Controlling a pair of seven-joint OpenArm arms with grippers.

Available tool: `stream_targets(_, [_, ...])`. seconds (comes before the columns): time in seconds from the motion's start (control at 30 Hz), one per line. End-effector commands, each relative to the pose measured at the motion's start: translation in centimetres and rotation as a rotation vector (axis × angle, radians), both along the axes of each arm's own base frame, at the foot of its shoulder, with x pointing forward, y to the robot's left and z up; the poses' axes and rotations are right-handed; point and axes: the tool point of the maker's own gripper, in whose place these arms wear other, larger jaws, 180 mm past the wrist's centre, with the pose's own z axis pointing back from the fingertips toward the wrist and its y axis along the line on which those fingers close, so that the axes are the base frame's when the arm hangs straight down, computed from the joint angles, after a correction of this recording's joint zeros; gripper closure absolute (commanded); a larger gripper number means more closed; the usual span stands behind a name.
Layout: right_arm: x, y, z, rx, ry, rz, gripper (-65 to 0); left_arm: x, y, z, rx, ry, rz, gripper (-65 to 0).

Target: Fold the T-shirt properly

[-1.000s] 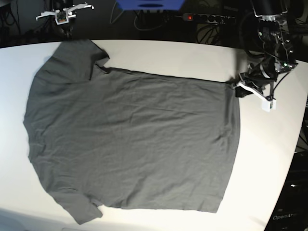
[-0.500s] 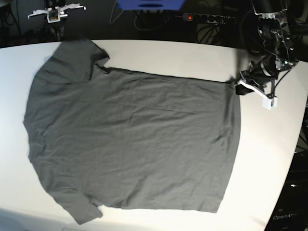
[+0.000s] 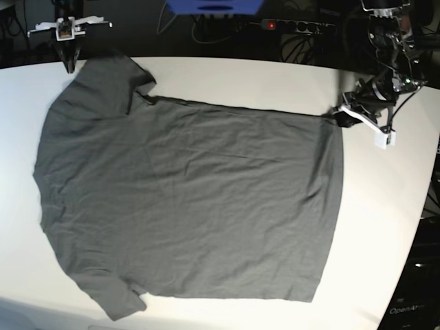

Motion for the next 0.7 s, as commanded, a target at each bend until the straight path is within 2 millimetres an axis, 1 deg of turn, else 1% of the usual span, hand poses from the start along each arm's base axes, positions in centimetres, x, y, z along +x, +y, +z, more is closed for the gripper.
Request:
stream_targets(0.0, [-0.9,0.9,0.0,0.024,-0.013,-0.011,-0.9,0.5,0.4,0.6,0.013,-0.019,-0.004,-4.3])
stream_targets(0.13, [-2.3,2.7,-1.0,0.063,-0.01,-0.026,-0.7,0.7,0.4,0.7,0.014,-0.023,-0.004,-4.3])
stream_targets(0.27, [-3.3,4.3,-1.4,0.07,-0.011,-0.005,-0.7,0.8,0.4,0.8,0.014,-0.026,-0.006,-4.3])
stream_targets(0.4, [-3.9,4.8,-1.4,0.057,-0.001,0.023,-0.9,0.8,0.3,0.8,0.014,-0.027,-0.007,-4.3])
stream_targets(0.57, [-4.3,5.0,-1.0,0.059,-0.016,0.032,-1.5,0.8,0.3,0.8,0.015,-0.026,-0.009,-4.3])
stream_targets(0.67, [-5.6,5.5,-0.9,0.069,-0.018,0.045,-1.6,0.8,0.4,0.8,0.016,-0.026,-0.009,-4.3])
